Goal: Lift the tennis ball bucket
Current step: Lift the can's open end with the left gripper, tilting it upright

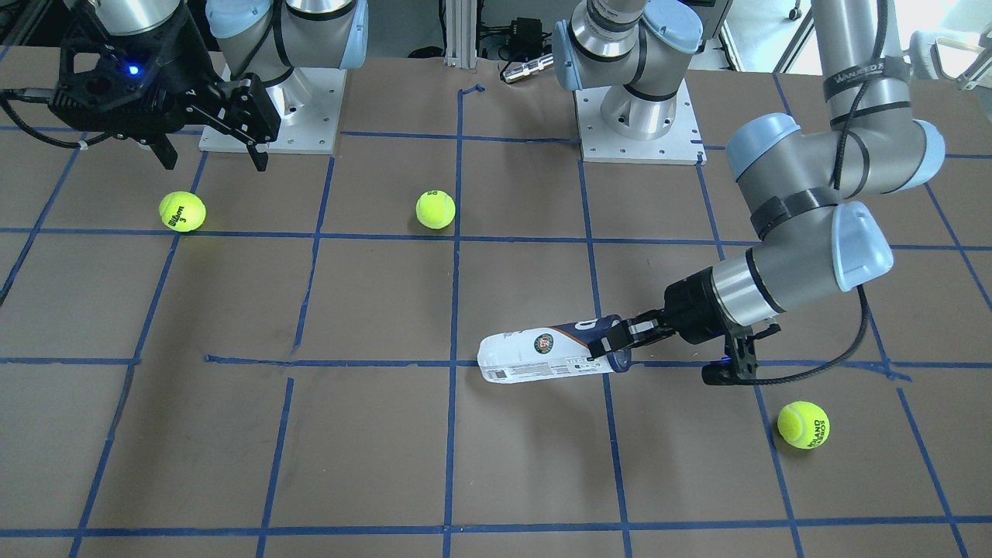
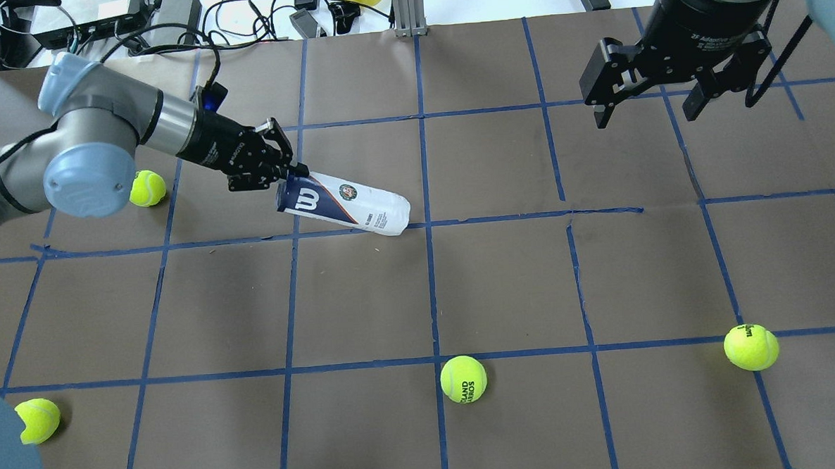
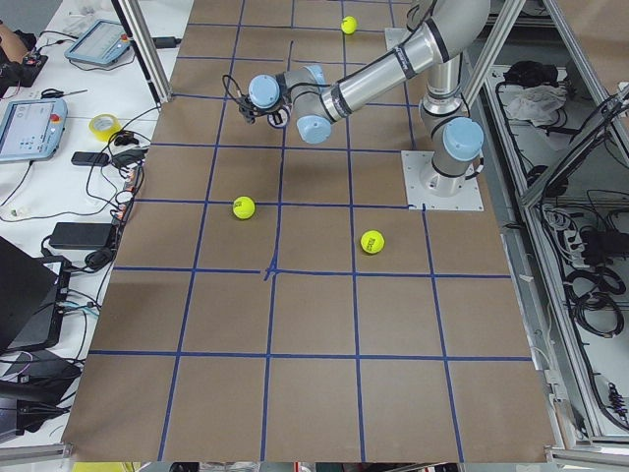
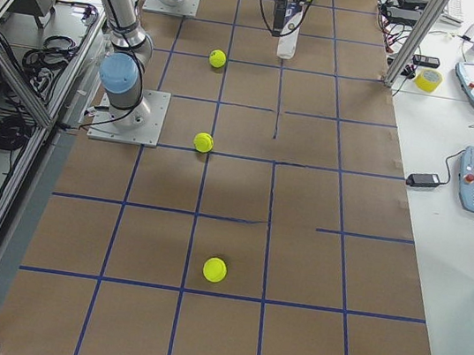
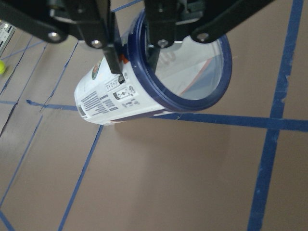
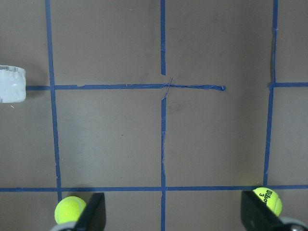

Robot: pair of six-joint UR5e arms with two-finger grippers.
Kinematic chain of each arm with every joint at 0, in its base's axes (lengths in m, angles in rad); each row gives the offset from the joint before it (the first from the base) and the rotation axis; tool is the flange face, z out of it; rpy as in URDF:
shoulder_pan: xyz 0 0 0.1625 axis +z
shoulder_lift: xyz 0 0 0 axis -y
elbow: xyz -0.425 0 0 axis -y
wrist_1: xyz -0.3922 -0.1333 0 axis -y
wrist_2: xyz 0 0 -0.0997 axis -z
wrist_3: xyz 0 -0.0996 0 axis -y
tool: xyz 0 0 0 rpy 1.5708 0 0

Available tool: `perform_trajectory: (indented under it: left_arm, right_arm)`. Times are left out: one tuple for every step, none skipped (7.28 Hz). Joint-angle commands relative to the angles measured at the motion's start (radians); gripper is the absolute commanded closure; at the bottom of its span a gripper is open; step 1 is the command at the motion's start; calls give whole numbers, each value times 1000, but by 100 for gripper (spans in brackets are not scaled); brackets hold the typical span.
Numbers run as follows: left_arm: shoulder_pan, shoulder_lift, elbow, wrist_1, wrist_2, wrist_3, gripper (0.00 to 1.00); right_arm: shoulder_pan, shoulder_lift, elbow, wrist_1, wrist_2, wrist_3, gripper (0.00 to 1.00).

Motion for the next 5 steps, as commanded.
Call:
perform_trajectory:
  left_arm:
    - [-23,-6,210,-85,112,-121,100]
    - [-45,-5,259,-99,186,-138,100]
    - [-77,1,278,-82,258,-138,100]
    - [-135,-8,309,-49,403,-119,100]
    - [-191,-27,330,-6,515,-34,100]
  right_arm:
    - [0,0,1,-1,-2,0,0]
    - [0,0,1,0,-2,0,0]
    - [-2,0,1,-1,-2,0,0]
    - [-2,0,1,0,-2,0,0]
    - [-2,-1,1,0,-2,0,0]
